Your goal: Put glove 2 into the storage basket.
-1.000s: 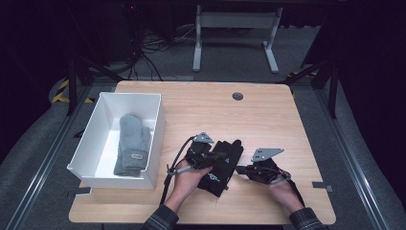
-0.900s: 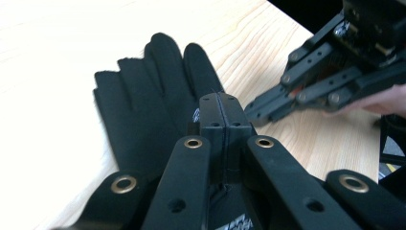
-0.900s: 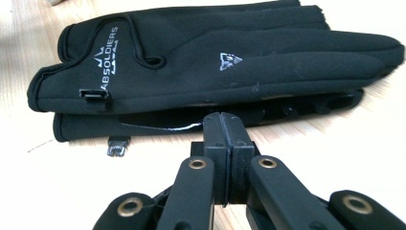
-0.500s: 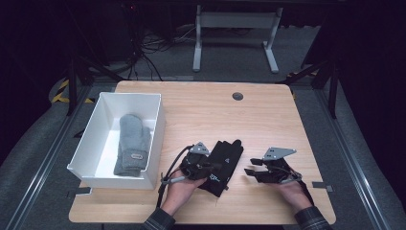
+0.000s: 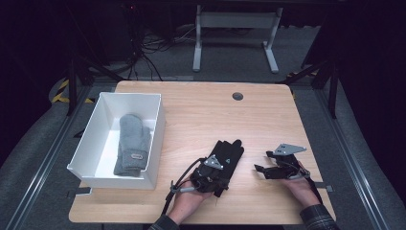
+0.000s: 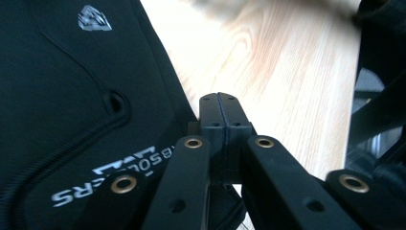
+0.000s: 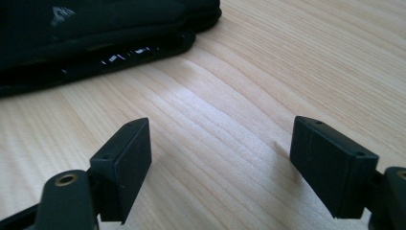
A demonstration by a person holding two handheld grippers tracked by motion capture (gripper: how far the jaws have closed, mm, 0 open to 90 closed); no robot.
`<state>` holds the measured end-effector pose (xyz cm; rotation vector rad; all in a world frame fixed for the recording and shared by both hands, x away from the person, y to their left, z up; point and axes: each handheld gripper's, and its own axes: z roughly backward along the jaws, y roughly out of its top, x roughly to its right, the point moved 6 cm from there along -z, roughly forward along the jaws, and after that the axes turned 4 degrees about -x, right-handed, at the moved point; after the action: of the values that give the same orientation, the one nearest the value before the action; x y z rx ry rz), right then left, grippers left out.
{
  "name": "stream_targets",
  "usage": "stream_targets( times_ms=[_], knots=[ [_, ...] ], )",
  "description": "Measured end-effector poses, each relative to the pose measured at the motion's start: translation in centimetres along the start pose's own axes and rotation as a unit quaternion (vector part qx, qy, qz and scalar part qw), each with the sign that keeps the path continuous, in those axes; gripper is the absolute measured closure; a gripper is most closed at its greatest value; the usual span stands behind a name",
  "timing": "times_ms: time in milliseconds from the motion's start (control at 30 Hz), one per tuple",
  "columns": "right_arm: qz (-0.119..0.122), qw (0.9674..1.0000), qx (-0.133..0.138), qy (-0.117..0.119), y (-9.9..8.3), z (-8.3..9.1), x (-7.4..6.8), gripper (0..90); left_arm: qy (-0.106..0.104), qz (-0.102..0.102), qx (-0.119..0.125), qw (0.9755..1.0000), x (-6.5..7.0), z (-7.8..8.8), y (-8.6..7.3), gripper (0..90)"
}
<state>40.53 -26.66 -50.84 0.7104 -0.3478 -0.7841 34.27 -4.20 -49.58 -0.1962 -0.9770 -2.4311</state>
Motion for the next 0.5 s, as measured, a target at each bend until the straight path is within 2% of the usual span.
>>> stream_targets(
  times_ms=[200, 400, 500],
  knots=[
    [0.003, 1.0, -0.003, 0.001, 0.0, -0.2, -0.1, 18.8, 0.011, -0.007, -0.019, 0.9997, 0.2, -0.2, -0.5, 90.0],
    [0.004, 1.0, -0.007, 0.002, 0.0, -0.2, -0.1, 15.9, 0.023, -0.008, -0.022, 0.9995, -0.3, 0.4, -1.1, 90.0],
    [0.005, 1.0, -0.008, 0.003, 0.0, -0.2, -0.1, 15.3, 0.043, -0.015, -0.033, 0.9984, -0.9, 1.4, -1.7, 90.0]
  ],
)
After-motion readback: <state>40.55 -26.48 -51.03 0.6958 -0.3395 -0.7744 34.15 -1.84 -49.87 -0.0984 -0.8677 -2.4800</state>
